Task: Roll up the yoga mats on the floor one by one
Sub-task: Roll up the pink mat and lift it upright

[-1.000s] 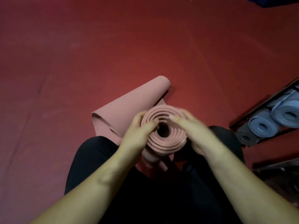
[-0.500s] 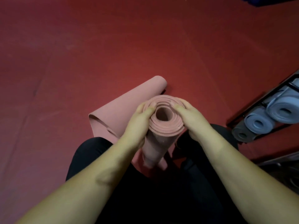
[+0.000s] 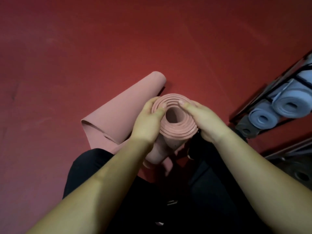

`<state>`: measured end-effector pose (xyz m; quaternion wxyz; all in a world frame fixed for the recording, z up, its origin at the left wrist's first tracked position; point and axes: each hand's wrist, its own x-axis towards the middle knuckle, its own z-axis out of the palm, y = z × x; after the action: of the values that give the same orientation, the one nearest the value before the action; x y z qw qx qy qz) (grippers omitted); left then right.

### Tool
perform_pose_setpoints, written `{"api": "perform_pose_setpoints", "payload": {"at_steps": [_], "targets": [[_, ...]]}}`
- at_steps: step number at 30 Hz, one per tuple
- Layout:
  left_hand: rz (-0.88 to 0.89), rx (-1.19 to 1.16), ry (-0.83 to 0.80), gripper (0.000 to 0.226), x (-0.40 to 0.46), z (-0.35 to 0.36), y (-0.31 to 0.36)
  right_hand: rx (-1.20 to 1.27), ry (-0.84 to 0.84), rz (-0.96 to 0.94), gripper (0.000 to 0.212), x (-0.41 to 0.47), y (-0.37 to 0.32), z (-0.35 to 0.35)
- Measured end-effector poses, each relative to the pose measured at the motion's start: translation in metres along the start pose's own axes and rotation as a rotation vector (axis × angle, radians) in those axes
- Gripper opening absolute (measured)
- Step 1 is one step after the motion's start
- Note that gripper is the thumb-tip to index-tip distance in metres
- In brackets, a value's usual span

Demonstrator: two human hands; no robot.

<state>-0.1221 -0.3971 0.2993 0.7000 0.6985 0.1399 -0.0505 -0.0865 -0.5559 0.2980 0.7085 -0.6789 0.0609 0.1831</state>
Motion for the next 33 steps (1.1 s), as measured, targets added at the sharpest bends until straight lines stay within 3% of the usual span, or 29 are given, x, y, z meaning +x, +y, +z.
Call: {"api": "perform_pose_setpoints", "payload": {"at_steps": [6, 10, 13, 16, 17, 23, 26, 33], "targets": [[-0.010, 0.130, -0.113, 0.031, 0.021, 0.002, 0.010, 0.071, 0.082, 0.037, 0.027, 0.016, -0.001, -0.011], [-0.019, 0.334, -0.223, 0.046, 0.048, 0.001, 0.030, 0.052, 0.104, 0.054, 0.025, 0.028, -0.011, -0.018], [-0.090, 0.355, -0.267, 0.051, 0.073, 0.009, 0.042, 0.004, 0.086, 0.067, 0.021, 0.034, -0.017, -0.024], [-0.124, 0.327, -0.445, 0.094, 0.091, 0.028, 0.045, -0.083, 0.132, 0.051, 0.029, 0.039, -0.019, -0.044], [-0.118, 0.349, -0.504, 0.097, 0.096, 0.038, 0.044, -0.110, 0.160, 0.045, 0.034, 0.038, -0.018, -0.054], [-0.111, 0.519, -0.757, 0.059, 0.107, 0.111, 0.049, -0.145, 0.409, 0.041, 0.072, 0.022, 0.002, -0.120], [-0.099, 0.612, -0.788, 0.040, 0.109, 0.160, 0.049, -0.080, 0.450, 0.048, 0.055, 0.019, 0.017, -0.166], [-0.161, 0.551, -0.734, 0.039, 0.113, 0.272, 0.013, -0.056, 0.669, 0.040, 0.042, 0.016, 0.059, -0.257]]}}
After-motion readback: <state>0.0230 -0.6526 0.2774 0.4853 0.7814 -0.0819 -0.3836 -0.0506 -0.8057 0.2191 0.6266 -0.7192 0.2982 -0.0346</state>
